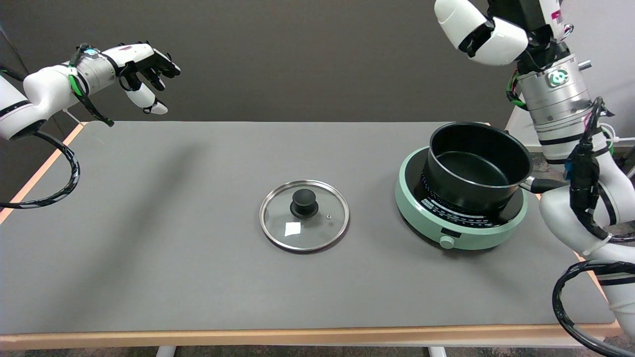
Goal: Pick up the pot.
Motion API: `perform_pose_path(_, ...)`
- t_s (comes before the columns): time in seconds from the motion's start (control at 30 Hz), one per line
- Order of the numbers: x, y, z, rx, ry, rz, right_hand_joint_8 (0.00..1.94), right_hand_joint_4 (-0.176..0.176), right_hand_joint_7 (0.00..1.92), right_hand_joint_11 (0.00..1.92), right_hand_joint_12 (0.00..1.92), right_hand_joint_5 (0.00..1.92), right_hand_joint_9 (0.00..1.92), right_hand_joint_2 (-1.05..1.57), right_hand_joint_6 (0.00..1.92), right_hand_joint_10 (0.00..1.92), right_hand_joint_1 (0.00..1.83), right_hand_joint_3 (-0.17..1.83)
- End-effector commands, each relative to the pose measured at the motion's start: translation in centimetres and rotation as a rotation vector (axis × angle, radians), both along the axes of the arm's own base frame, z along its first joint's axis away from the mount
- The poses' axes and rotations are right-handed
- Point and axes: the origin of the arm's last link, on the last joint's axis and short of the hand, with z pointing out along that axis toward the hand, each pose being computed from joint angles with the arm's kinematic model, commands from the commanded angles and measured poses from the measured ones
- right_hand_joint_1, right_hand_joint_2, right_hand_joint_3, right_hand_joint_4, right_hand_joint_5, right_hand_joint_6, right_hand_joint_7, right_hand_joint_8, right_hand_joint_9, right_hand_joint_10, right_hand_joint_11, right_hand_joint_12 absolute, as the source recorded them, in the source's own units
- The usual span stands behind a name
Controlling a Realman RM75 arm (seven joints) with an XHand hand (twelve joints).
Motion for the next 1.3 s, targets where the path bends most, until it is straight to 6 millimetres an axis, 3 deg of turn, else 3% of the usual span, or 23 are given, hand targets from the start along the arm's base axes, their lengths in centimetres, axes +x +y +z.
perform_pose_path(0.03,0.5,1.2,-0.2,-0.048,0.03,0.026,0.26,0.046,0.75,0.55,1.26,0.59,0.73,0.66,0.28,0.59,0.78,0.87)
perform_pose_path(0.47,0.2,1.6,0.7,-0.089,0.015,0.023,0.27,0.033,0.77,0.56,1.28,0.6,0.73,0.66,0.29,0.62,0.78,0.86)
perform_pose_path(1.13,1.0,3.6,4.0,-0.269,0.0,0.098,0.28,0.034,0.78,0.56,1.28,0.61,0.73,0.67,0.3,0.62,0.79,0.86)
perform_pose_path(1.3,1.4,4.2,4.7,-0.291,-0.003,0.118,0.25,0.041,0.71,0.48,1.15,0.61,0.67,0.68,0.29,0.49,0.75,0.82)
